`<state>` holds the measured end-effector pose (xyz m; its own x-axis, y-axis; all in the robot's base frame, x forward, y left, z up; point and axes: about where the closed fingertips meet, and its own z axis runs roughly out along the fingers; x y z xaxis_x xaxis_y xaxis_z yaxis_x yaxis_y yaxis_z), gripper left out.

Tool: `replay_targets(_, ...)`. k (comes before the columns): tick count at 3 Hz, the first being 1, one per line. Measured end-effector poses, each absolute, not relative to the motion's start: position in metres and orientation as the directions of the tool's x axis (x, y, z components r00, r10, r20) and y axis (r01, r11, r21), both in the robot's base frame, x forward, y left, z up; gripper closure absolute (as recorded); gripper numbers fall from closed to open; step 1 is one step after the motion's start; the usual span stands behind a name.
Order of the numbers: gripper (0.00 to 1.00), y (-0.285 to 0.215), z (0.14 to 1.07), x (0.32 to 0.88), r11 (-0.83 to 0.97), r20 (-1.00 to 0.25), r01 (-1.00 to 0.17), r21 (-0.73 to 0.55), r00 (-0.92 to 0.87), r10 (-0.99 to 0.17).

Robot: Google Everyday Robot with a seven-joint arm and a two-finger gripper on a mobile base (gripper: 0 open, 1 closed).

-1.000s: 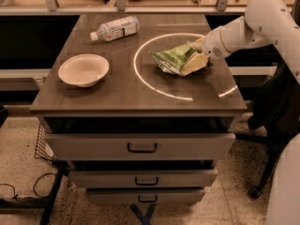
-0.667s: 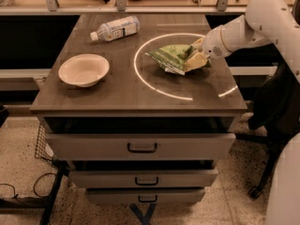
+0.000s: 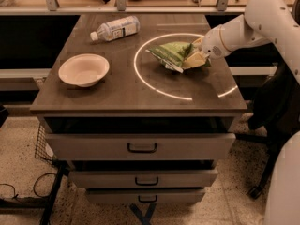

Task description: Place green jalapeno chip bag into paper bowl

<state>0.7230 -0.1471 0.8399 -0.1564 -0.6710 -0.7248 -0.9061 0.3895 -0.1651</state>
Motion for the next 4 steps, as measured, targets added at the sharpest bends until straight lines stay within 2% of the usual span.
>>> replay_targets(2, 1.00, -0.100, 0.888, 0.734, 0.354, -0.634, -0.909, -0.222, -0.141, -0.760)
replay_targets(4, 1.00, -0.057, 0.942, 0.717, 0.324, -0.545, -0.885, -0.334, -0.099, -0.832)
